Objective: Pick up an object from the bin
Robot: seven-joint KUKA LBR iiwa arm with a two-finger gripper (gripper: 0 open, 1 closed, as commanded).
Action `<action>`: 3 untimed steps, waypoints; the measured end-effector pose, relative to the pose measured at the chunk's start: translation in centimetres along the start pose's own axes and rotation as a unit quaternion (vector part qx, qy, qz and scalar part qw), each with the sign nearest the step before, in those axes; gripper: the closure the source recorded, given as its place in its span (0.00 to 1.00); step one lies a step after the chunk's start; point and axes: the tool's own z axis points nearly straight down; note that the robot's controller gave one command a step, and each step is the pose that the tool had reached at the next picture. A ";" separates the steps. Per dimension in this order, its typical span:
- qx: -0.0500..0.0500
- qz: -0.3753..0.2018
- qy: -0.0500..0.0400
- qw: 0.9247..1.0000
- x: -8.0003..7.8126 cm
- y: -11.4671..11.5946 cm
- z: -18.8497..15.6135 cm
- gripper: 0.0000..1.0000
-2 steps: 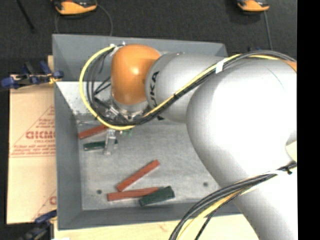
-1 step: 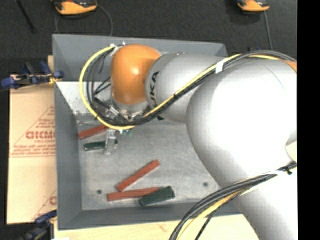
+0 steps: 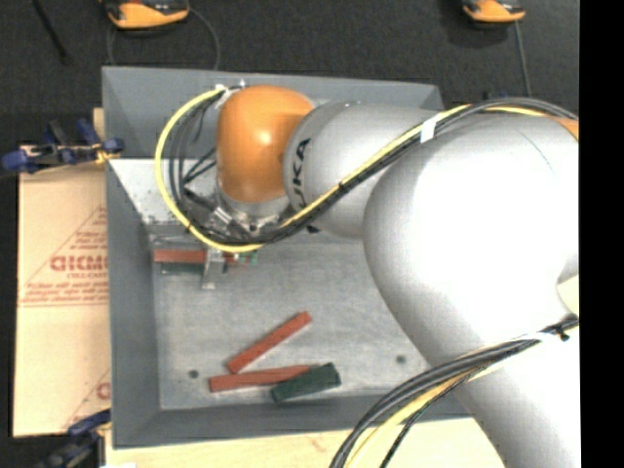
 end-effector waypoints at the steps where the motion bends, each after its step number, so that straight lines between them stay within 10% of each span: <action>1: -0.001 0.001 -0.003 1.000 -0.2 0.0 -1.8 1.00; 3: -0.001 0.002 -0.004 1.000 -0.6 0.0 -9.1 1.00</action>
Offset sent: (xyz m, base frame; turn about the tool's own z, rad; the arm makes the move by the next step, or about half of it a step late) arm 0.0000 -0.0002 0.0156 0.0000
